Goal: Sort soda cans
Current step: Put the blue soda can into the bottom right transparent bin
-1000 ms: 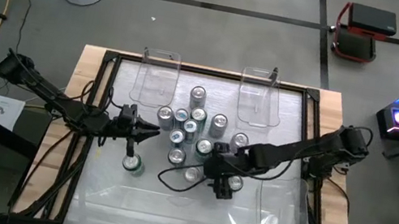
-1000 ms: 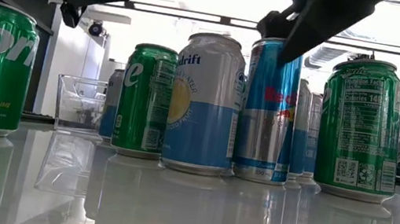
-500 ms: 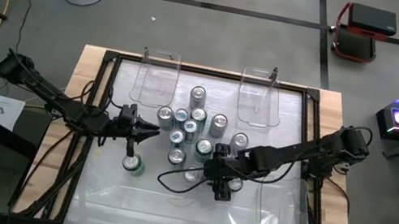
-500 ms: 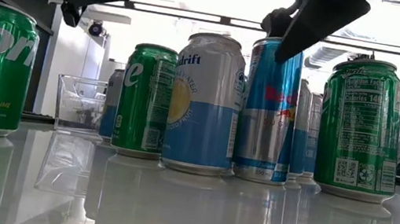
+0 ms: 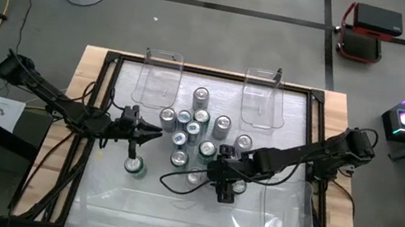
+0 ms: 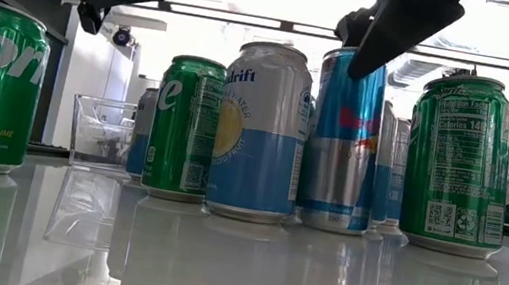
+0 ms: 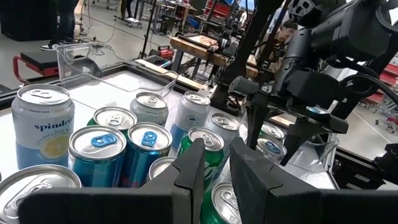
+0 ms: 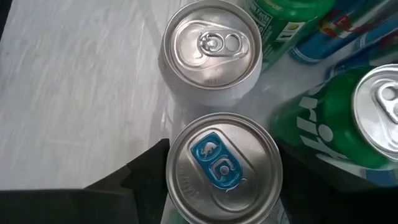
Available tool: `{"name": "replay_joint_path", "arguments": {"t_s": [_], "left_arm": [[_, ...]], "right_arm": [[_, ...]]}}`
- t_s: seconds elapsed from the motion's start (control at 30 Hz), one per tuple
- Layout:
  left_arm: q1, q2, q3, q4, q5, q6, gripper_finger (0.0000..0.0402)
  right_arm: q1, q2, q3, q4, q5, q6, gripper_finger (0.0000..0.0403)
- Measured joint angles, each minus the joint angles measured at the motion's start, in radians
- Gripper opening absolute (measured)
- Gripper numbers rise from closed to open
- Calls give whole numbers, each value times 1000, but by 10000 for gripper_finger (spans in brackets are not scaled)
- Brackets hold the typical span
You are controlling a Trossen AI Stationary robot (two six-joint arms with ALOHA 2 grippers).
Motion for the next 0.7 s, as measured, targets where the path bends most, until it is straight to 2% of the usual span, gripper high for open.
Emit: {"name": "replay_joint_path", "arguments": {"t_s": [0.23, 0.43, 0.57, 0.7], "left_arm": [[0, 0, 0, 7, 0, 1, 65], [-2, -1, 0, 10, 9, 0, 65], [-2, -1, 0, 14, 10, 0, 65], [-2, -1, 0, 15, 11, 1, 65]], "right_arm": [[25, -20, 135, -114, 32, -17, 231], [109, -79, 293, -294, 85, 17, 230], [192, -162, 332, -412, 153, 176, 230], [305, -249, 329, -532, 233, 427, 230]]}}
